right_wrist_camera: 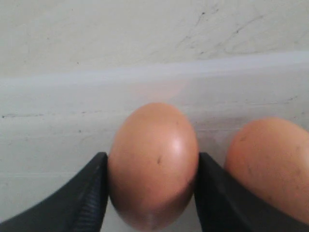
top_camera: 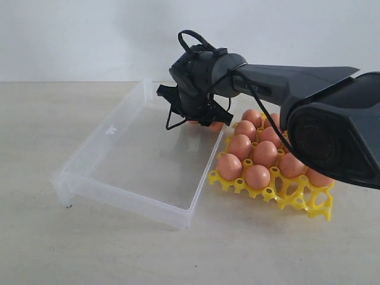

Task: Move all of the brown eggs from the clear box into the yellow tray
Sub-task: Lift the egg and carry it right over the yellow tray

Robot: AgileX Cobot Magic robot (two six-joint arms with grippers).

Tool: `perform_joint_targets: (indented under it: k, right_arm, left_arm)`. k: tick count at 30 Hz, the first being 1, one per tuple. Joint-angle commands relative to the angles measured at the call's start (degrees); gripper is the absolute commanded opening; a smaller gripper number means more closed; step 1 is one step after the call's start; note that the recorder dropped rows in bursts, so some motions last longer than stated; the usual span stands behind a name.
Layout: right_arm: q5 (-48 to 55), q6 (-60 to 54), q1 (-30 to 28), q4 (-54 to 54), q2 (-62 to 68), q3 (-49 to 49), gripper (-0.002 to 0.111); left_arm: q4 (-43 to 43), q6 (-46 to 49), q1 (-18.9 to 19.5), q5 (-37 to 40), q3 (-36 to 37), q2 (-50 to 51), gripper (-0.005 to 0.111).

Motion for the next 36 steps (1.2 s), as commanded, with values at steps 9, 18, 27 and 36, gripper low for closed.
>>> perform_joint_targets:
  k: [9,18,27,36]
  right_arm:
    - [-0.4,-8.6,1.3,7.1,-0.5,-0.1,0.000]
    - [-0.5,-22.1,11.2,-9.9,-4.9,-0.1,0.000]
    - [0.2,-29.2,16.6,-12.0,-10.6,1.6,0.000]
    - [-34.3,-42.7,13.7,-12.0,-42.3,42.6,0.000]
  left_arm:
    - [-0.2,-0.5,-0.3,-0.7,0.2,-0.1,-0.004]
    - [-0.2,-0.5,-0.3,-0.7,0.2,-0.1,-0.004]
    - [-0.2,-0.5,-0.3,-0.7,0.2,-0.1,-0.004]
    - [-0.2,-0.5,-0.3,-0.7,0.2,-0.1,-0.004]
